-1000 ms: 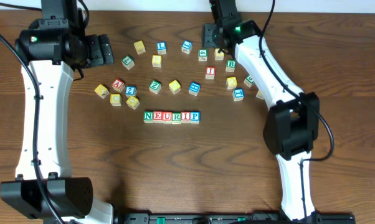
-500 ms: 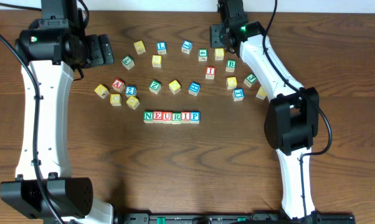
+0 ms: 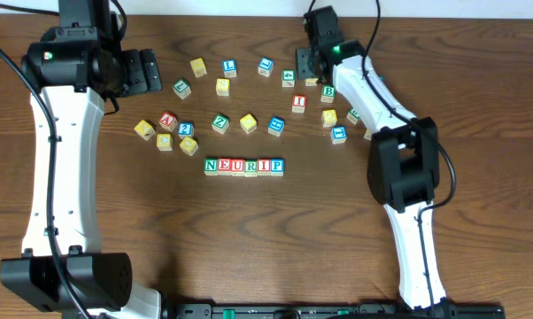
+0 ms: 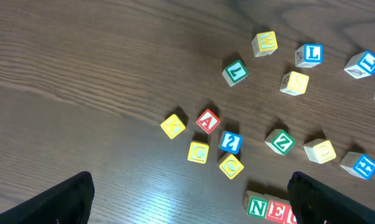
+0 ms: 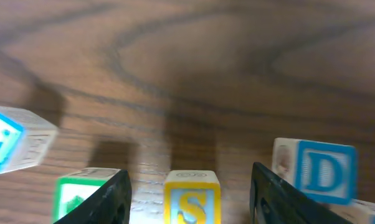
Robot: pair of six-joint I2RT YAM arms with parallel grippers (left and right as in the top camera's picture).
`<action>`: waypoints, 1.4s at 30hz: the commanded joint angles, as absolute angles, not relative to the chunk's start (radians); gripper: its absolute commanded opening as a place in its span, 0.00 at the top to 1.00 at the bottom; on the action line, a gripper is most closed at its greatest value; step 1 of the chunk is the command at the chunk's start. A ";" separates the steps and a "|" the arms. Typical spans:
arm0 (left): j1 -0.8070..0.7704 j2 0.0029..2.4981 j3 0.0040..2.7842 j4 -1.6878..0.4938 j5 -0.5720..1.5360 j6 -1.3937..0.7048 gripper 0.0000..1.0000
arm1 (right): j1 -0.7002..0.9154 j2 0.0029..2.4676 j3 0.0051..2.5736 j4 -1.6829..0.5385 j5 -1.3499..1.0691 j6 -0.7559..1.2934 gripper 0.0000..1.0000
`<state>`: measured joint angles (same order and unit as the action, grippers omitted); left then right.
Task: Spell out NEURIPS
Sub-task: 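Lower the right gripper and close it on the yellow S block, then lift the yellow S block and carry it toward the P block's right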
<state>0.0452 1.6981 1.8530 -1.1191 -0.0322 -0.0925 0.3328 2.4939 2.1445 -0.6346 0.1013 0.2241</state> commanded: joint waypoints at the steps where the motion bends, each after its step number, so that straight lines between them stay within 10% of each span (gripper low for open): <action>1: 0.049 1.695 1.869 -1.121 -0.038 -0.086 0.02 | 0.329 2.514 2.160 -0.625 0.099 0.216 0.45; 42: 0.049 1.695 1.869 -1.121 -0.038 -0.086 0.02 | 0.329 2.446 2.160 -0.669 0.107 0.270 0.76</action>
